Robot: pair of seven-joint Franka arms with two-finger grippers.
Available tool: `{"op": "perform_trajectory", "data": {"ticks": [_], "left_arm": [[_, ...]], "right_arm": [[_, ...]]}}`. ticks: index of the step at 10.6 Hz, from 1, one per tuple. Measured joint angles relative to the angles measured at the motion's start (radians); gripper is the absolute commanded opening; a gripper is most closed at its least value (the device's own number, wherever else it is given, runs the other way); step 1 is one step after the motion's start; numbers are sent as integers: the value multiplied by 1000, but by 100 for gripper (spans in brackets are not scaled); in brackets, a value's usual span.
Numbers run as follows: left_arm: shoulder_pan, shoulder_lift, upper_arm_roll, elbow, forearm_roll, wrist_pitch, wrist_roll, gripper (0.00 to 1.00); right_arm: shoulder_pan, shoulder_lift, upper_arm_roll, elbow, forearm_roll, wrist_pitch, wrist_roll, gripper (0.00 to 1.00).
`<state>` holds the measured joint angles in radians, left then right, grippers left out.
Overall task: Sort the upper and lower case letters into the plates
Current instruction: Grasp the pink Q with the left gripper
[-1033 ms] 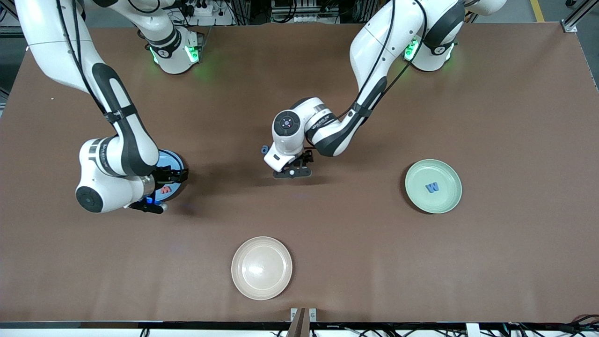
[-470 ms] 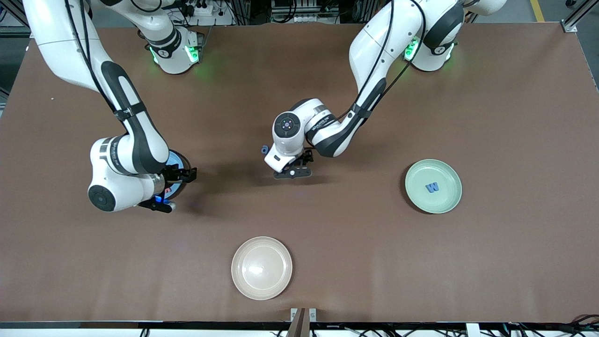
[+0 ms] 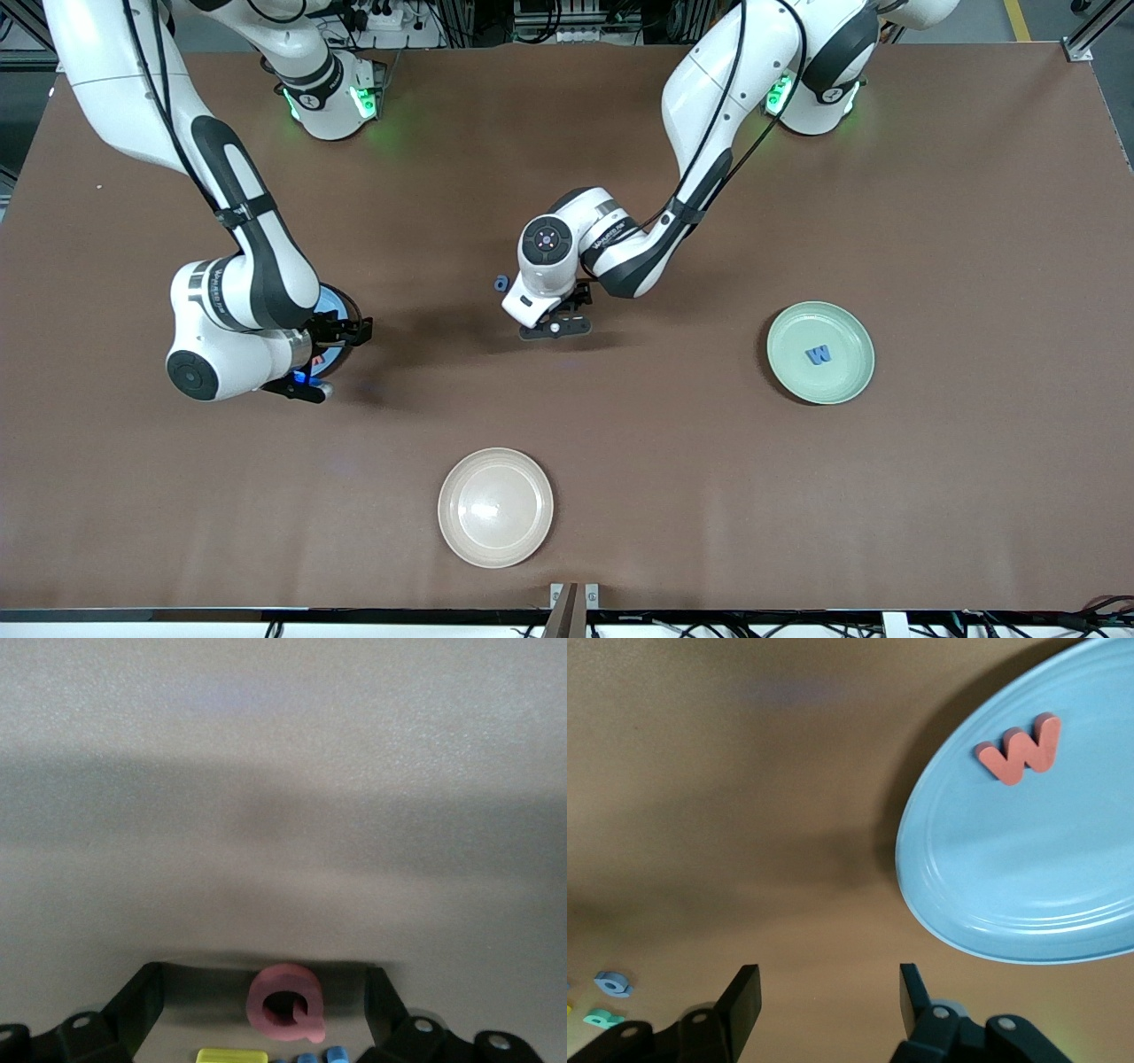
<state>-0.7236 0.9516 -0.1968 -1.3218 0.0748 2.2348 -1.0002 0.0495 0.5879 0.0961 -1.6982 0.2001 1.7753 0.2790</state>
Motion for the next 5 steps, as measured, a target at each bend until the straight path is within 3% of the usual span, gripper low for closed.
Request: {"op": "perform_trajectory", "data": {"ticks": [3,5], "left_arm": [[0,0,0,1,0,-1,0,68],[-2,-1,-2,11,-1,-1,0,64]], "right_arm": [[1,0,1,0,2,0,12,71],[4,0,1,1,5,0,26,71]]}}
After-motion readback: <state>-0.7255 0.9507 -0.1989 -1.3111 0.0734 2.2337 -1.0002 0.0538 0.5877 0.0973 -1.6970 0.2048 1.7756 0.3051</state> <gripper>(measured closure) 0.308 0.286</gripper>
